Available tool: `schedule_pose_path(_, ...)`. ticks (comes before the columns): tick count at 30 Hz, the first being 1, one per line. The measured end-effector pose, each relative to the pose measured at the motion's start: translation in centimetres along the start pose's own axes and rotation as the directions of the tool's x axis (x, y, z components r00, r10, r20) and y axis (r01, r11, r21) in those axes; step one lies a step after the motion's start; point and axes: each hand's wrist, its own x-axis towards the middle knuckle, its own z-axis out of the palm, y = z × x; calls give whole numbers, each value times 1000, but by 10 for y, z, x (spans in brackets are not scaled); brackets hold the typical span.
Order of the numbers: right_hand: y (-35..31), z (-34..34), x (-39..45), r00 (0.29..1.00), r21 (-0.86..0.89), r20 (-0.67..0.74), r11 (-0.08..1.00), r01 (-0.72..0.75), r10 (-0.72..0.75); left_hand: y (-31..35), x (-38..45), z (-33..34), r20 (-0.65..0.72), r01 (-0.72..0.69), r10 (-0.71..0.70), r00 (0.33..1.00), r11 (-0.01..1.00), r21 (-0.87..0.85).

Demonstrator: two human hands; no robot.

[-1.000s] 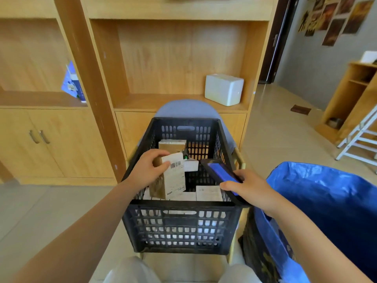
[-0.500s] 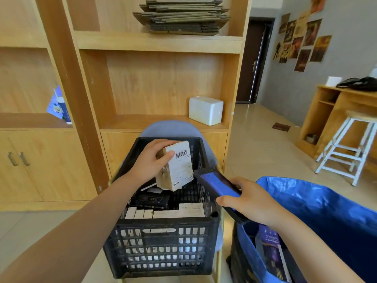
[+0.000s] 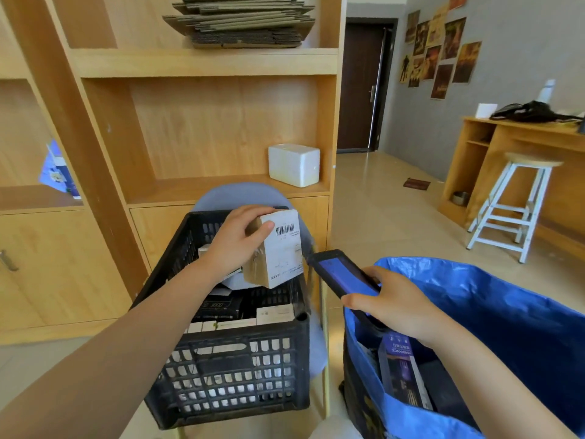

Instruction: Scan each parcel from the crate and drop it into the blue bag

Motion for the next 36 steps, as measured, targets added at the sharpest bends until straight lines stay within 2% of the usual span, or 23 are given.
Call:
schedule_pose_path(6, 82, -32, -20, 971, 112, -128, 975, -189, 203, 54, 26, 70, 58, 13, -3, 998, 985, -173)
schedule_pose_path(10, 148, -54, -41, 900, 127, -222, 927, -354, 375, 80, 34, 156, 212, 72, -13, 977, 960, -272)
schedule_pose_path(14, 207, -63, -62, 818, 105, -273, 861, -498, 507, 87, 21, 262, 392, 179, -43, 919, 932, -316)
schedule_pose_path(17, 242, -62, -70, 760, 91, -268, 801, -592, 593, 73, -2, 336, 536, 243, -93, 839, 946, -216)
schedule_pose_path(21, 271, -54, -70, 730, 25, -260, 760, -649, 632, 27, -41, 408, 682, 196, -181, 708, 979, 56)
schedule_pose_path(24, 280, -40, -61, 729, -29, -251, 748, -663, 637, 2, -59, 436, 730, 180, -260, 632, 965, 188)
schedule_pose_path(28, 281, -27, -45, 729, -118, -249, 727, -677, 638, -12, -69, 463, 719, 38, -353, 599, 909, 415)
schedule_pose_path(30, 280, -22, -37, 732, -131, -236, 725, -676, 639, -13, -73, 472, 767, -16, -414, 490, 876, 483)
schedule_pose_path(32, 281, -19, -31, 735, -136, -229, 727, -673, 638, -17, -76, 476, 825, -48, -462, 326, 863, 503)
schedule_pose_path(33, 281, -17, -30, 738, -137, -230, 729, -670, 635, -18, -77, 476, 838, -74, -472, 274, 858, 508)
schedule_pose_path(34, 282, -16, -29, 740, -137, -231, 732, -667, 632, -19, -78, 476, 844, -102, -470, 260, 856, 508)
schedule_pose_path(36, 282, -14, -28, 742, -137, -232, 734, -665, 629, -19, -77, 470, 852, -123, -428, 302, 868, 480)
